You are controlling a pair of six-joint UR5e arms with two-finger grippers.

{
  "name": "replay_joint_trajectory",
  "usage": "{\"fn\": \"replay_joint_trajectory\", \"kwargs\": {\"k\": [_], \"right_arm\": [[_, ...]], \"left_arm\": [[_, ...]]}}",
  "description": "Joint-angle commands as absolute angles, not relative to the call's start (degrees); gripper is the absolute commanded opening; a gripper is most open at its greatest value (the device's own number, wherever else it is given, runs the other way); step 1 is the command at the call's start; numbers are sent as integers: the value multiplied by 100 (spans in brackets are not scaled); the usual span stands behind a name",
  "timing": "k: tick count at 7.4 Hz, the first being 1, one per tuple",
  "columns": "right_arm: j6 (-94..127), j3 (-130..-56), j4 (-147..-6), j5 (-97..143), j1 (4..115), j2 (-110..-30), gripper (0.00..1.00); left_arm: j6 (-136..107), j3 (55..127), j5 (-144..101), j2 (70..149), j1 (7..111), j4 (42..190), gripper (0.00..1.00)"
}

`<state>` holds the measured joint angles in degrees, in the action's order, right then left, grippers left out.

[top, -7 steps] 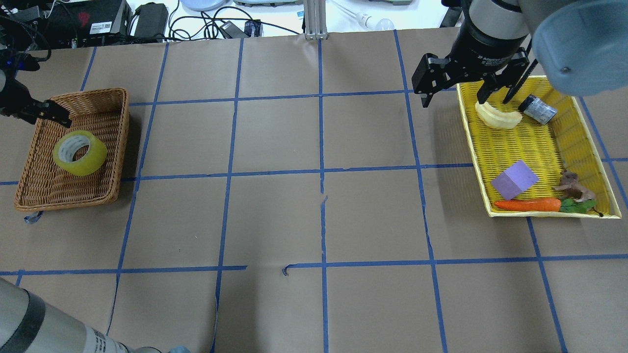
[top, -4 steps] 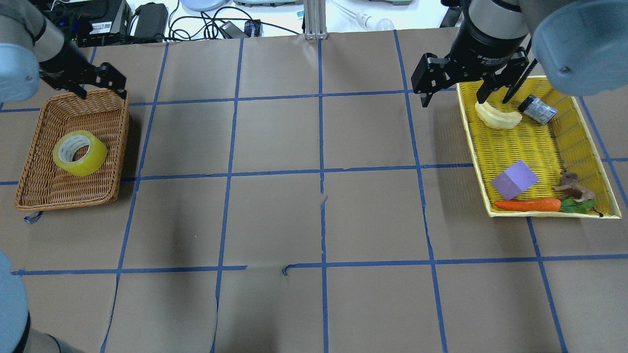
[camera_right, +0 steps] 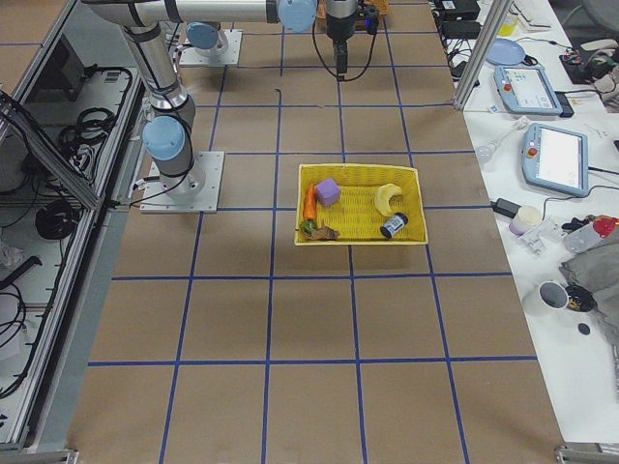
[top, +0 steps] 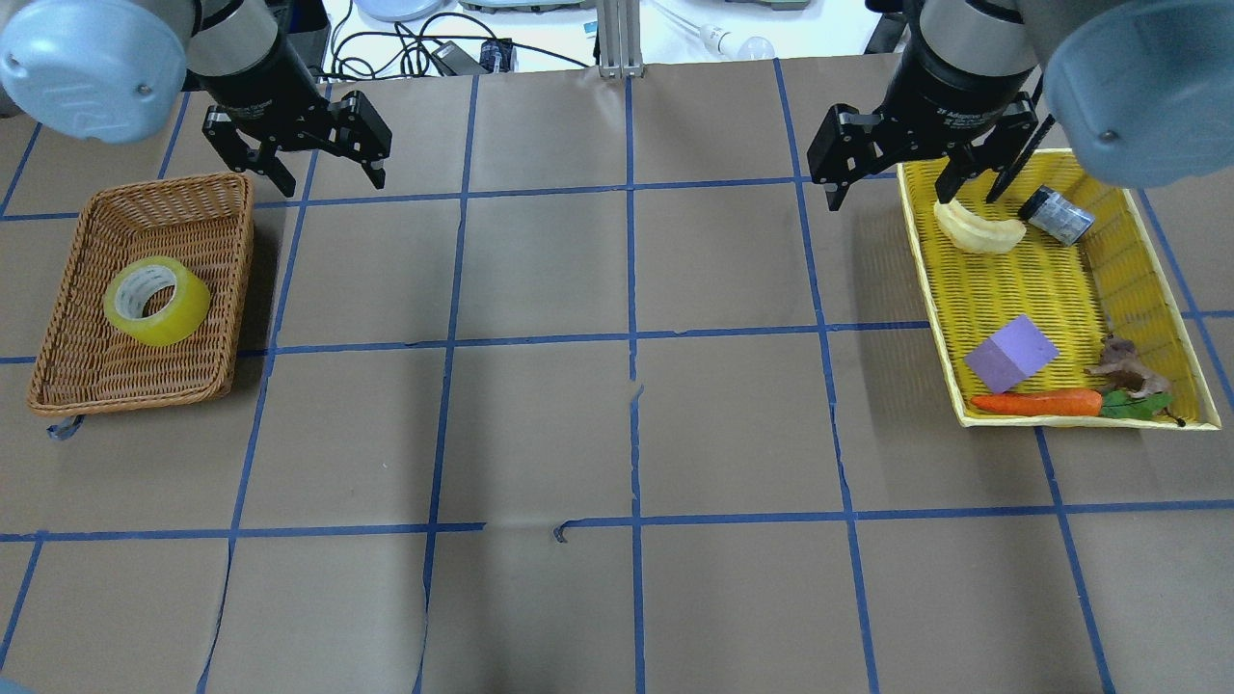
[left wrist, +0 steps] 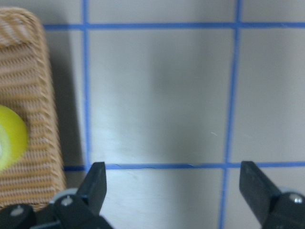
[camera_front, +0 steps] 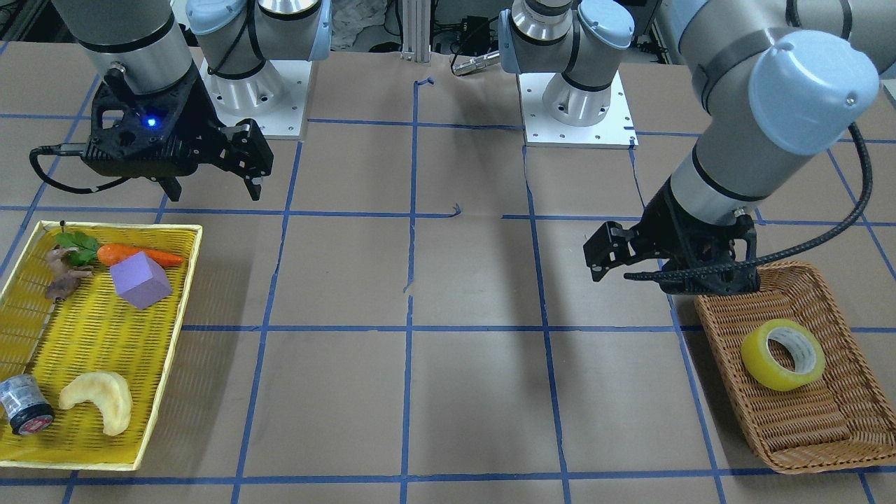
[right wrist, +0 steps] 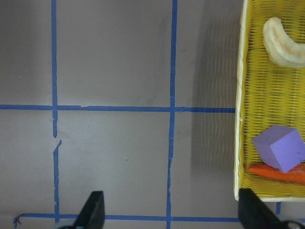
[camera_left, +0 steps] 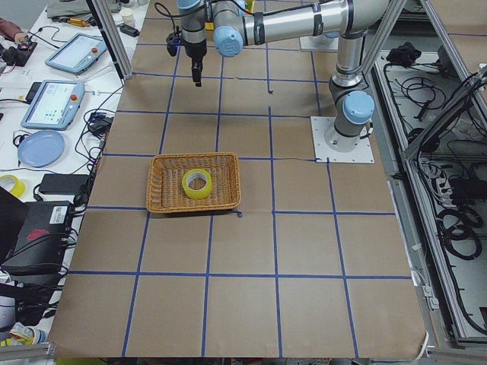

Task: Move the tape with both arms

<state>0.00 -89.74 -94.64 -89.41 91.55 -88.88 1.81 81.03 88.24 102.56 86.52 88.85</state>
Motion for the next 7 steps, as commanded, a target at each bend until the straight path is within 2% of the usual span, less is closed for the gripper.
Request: {"fn": "replay_joint_trajectory", "kwargs": {"k": [1,7], "right_arm": [[0,-8974,-9466,-8939,9141,-8886,100],[-9,-8974,-9466,-8938,9150,-8886,100]], "left_arm": [[132,7831,8833,9951,8719,9833,100],[149,7857,8824,9932,8728,9782,100]]}}
